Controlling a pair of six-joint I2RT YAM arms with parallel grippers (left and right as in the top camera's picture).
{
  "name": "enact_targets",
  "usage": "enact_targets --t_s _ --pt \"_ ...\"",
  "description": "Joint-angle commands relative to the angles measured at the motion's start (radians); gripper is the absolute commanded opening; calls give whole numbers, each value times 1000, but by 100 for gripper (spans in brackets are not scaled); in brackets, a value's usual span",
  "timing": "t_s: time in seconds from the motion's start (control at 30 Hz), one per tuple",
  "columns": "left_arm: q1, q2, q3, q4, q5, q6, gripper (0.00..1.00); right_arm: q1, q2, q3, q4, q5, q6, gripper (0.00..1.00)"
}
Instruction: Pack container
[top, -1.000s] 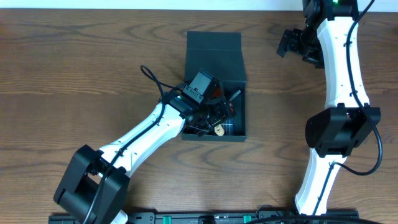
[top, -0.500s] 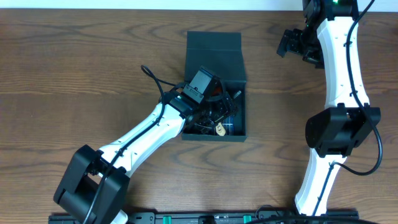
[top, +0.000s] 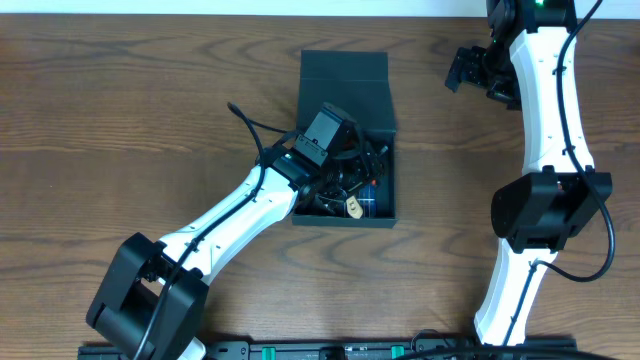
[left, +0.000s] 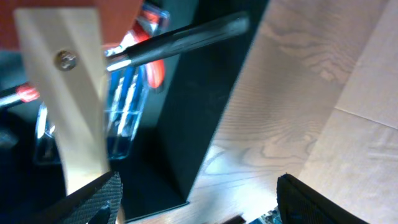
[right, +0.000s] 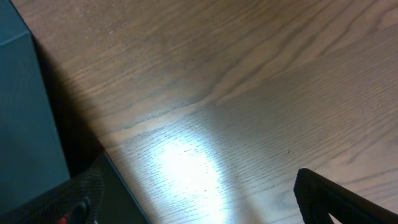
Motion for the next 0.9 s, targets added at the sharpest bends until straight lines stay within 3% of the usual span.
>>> enact_targets --t_s 0.0,0.53,0.87 --pt "13 2 19 5 14 24 78 3 -5 17 -1 10 -8 99" --pt "75 -2 16 -255 -40 60 79 3 -5 17 -1 10 -8 99" --pt "53 -2 16 -249 -9 68 78 3 -5 17 -1 10 -8 99"
